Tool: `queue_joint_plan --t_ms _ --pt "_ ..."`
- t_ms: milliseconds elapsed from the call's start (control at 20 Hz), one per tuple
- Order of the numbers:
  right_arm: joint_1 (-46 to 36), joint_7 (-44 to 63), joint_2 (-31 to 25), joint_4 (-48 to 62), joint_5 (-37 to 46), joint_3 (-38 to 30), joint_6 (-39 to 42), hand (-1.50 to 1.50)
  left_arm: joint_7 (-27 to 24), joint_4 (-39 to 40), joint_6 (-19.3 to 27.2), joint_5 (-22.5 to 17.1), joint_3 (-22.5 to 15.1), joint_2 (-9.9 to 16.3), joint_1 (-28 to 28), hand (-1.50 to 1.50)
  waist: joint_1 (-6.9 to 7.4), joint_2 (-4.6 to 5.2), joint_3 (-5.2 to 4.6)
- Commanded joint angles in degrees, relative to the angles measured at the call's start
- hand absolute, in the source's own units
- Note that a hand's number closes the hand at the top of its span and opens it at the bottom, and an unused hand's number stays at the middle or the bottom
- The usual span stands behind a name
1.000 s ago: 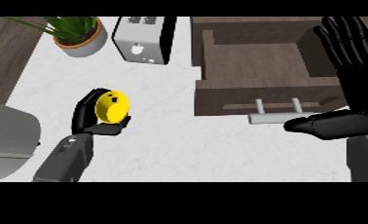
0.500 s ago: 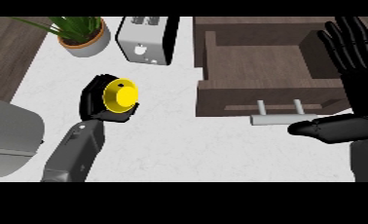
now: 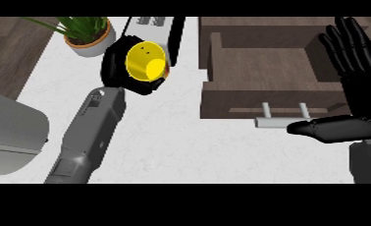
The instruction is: Pick up the cup, place it into the drawer and close the drawer
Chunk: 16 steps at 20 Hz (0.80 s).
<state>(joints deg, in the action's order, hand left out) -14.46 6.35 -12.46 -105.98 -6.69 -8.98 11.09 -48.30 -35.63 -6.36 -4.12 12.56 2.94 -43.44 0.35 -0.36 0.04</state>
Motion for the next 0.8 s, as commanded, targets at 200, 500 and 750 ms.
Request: queue_joint_plan --t_ms 200,500,750 --pt "0.69 0.89 0.58 -1.98 0.51 0.68 -0.58 -1.5 20.51 -13.97 8.04 -3.26 -6.87 -2.88 -8.57 1.5 -0.25 -0.15 -0.02" --pt "-0.62 0.69 -1.01 -0.34 -0.81 -0.94 0.79 -1.5 25.51 -7.81 18.53 -3.8 -11.79 -2.93 -20.14 1.5 -1.64 0.46 -0.03" --pt "-1.26 -3.3 0.02 3.13 1.19 -0.14 0.45 -1.5 34.03 0.76 23.5 -7.04 -15.91 -2.94 -29.96 1.5 -2.47 0.79 0.02"
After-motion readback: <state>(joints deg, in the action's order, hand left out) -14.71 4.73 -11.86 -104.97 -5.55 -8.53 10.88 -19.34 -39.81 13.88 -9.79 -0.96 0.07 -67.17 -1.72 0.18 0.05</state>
